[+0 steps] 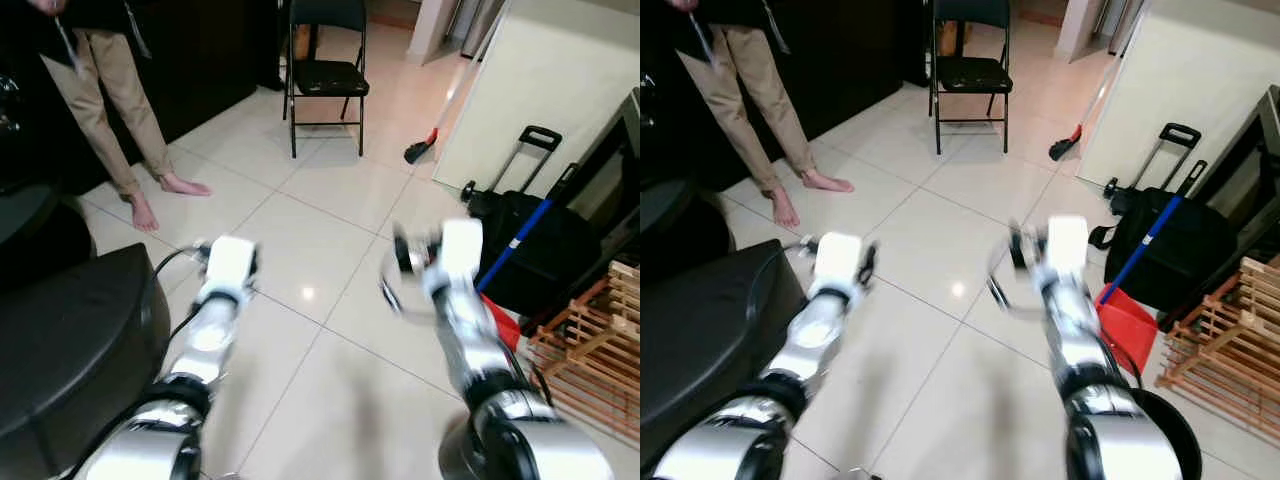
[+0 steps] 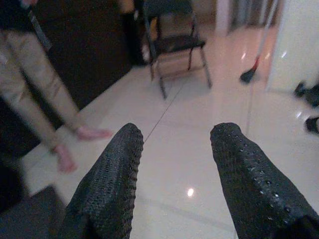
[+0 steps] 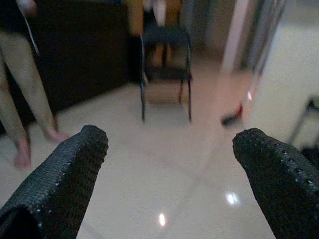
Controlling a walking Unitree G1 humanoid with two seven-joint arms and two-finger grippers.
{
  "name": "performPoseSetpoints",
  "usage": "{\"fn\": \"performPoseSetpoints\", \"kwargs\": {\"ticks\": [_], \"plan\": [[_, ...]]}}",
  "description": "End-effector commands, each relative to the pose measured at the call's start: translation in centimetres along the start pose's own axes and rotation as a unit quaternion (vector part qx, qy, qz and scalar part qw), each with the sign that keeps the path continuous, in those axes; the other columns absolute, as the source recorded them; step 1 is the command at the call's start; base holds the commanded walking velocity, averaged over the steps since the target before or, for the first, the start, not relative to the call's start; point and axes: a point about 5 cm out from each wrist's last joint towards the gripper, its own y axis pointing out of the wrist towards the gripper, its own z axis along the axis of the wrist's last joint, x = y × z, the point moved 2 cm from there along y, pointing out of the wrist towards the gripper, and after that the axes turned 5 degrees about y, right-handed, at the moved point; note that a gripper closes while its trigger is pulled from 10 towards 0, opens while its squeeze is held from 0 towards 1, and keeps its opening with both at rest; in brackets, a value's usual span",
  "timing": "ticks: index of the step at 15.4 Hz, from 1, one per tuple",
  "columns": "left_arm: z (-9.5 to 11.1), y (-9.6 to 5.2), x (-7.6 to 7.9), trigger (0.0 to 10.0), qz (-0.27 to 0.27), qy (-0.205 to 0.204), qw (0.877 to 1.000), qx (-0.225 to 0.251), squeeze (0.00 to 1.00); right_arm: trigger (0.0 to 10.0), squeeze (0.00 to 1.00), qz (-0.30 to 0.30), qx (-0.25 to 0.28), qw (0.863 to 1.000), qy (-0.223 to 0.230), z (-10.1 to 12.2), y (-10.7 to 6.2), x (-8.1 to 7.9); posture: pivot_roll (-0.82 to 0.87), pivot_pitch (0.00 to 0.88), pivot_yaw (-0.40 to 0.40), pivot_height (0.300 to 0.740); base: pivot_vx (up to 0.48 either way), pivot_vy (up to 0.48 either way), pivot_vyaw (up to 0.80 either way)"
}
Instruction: Picking trash to rubbish bin
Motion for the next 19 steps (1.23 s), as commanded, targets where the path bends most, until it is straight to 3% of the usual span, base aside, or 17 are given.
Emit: {"fn": "performPoseSetpoints", "kwargs": {"ticks": [1, 3, 5, 9, 19], "plan": [[1.9, 0.6, 0.8, 10.0, -0.002, -0.003, 0.999, 0.036, 0.00, 10.0, 0.00, -0.001, 0.030, 1.000, 0.005, 1.1, 0.4, -0.3, -0.02, 0.009, -0.102, 0.740, 0.000, 0.000, 0.00], [2.7, 0.5, 2.2, 10.0, -0.005, -0.026, 0.998, 0.054, 0.00, 10.0, 0.00, 0.005, 0.063, 0.998, 0.022, 1.8, 0.4, -1.6, -0.02, 0.012, -0.098, 0.740, 0.000, 0.000, 0.00], [4.1, 0.5, 3.5, 10.0, -0.040, 0.003, 0.995, 0.094, 0.00, 10.0, 0.00, 0.018, 0.072, 0.997, 0.012, 1.9, 0.2, -2.5, -0.02, 0.018, -0.100, 0.740, 0.000, 0.000, 0.00], [3.1, 0.0, 3.6, 10.0, -0.045, -0.001, 0.996, 0.076, 0.00, 10.0, 0.00, 0.029, 0.047, 0.998, 0.019, 0.3, -0.6, -3.9, -0.03, 0.031, -0.064, 0.740, 0.000, 0.000, 0.00], [2.4, -0.6, 4.5, 10.0, -0.044, -0.019, 0.997, 0.062, 0.00, 10.0, 0.00, 0.033, 0.024, 0.999, 0.027, -0.8, -1.3, -3.6, -0.03, 0.001, -0.083, 0.740, 0.000, 0.000, -0.72]]}}
